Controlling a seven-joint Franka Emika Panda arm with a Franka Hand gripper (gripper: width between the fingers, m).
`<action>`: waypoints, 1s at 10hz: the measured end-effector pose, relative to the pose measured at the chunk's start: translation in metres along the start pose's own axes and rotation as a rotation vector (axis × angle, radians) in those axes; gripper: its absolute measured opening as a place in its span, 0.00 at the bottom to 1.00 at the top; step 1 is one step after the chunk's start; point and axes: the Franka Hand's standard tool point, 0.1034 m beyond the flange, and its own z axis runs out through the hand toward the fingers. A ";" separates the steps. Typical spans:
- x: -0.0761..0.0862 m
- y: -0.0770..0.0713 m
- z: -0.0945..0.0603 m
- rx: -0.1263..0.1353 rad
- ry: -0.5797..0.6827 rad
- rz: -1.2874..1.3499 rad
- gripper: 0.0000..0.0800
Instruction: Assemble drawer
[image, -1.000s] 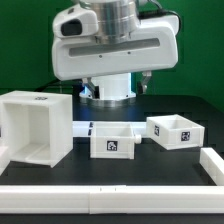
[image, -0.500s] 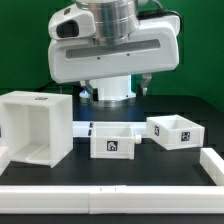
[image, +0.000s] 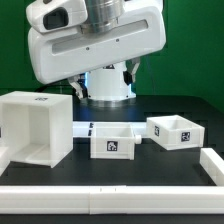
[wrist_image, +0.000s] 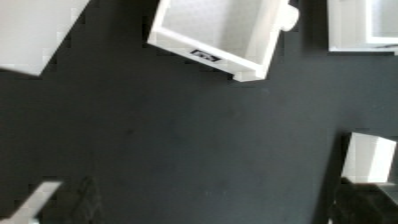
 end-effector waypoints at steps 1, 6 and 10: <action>0.000 0.000 0.000 0.000 -0.001 0.000 0.81; -0.017 0.035 -0.004 0.033 -0.009 -0.304 0.81; -0.027 0.056 0.001 0.079 -0.027 -0.361 0.81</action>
Offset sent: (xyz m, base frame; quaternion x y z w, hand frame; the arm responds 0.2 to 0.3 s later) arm 0.0000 0.0000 0.0000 0.0000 0.0000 0.0000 1.0000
